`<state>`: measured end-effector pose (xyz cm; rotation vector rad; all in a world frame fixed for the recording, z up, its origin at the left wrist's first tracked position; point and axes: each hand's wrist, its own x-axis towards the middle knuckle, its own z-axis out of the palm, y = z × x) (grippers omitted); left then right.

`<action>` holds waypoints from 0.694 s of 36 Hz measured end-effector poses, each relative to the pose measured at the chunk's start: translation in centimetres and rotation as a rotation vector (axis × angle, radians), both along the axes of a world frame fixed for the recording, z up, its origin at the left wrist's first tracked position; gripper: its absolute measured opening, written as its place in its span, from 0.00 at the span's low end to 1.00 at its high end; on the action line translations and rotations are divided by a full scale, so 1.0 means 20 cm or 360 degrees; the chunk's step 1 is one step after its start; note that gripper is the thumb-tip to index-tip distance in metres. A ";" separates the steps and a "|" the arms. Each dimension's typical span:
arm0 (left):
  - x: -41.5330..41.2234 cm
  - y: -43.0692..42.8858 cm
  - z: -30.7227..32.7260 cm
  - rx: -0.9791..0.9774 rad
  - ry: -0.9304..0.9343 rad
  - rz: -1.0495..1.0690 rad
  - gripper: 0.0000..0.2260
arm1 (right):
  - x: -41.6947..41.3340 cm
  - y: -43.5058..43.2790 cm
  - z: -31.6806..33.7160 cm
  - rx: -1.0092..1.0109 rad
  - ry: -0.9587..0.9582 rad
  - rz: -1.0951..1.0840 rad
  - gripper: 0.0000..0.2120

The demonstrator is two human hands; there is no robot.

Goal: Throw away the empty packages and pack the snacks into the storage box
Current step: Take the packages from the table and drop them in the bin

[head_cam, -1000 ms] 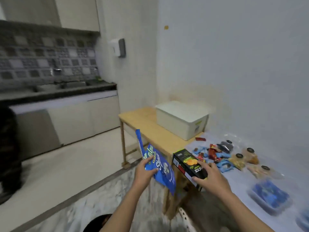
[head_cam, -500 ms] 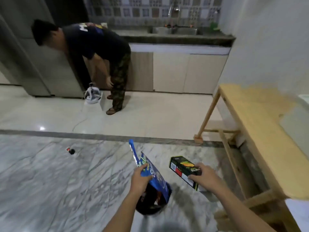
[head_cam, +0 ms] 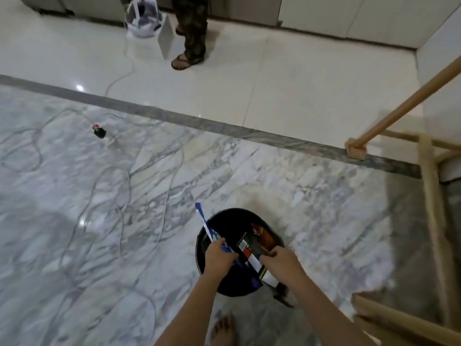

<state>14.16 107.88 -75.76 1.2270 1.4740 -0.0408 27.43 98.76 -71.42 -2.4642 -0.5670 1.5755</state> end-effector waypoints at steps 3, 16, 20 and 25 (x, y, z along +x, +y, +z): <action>0.02 0.04 -0.19 -0.0091 -0.0026 0.0209 0.15 | 0.01 0.07 -0.18 -0.0082 0.0118 -0.0035 0.12; -0.05 0.00 -0.60 0.0071 0.0174 -0.0301 0.14 | -0.03 0.20 -0.57 -0.0177 0.0088 -0.0064 0.17; -0.07 0.01 -0.67 -0.0006 0.0405 -0.0615 0.23 | -0.05 0.21 -0.62 -0.0119 0.0015 -0.0060 0.20; -0.07 0.02 -0.61 0.0000 0.0393 -0.0618 0.24 | -0.06 0.18 -0.56 -0.0007 0.0133 -0.0169 0.25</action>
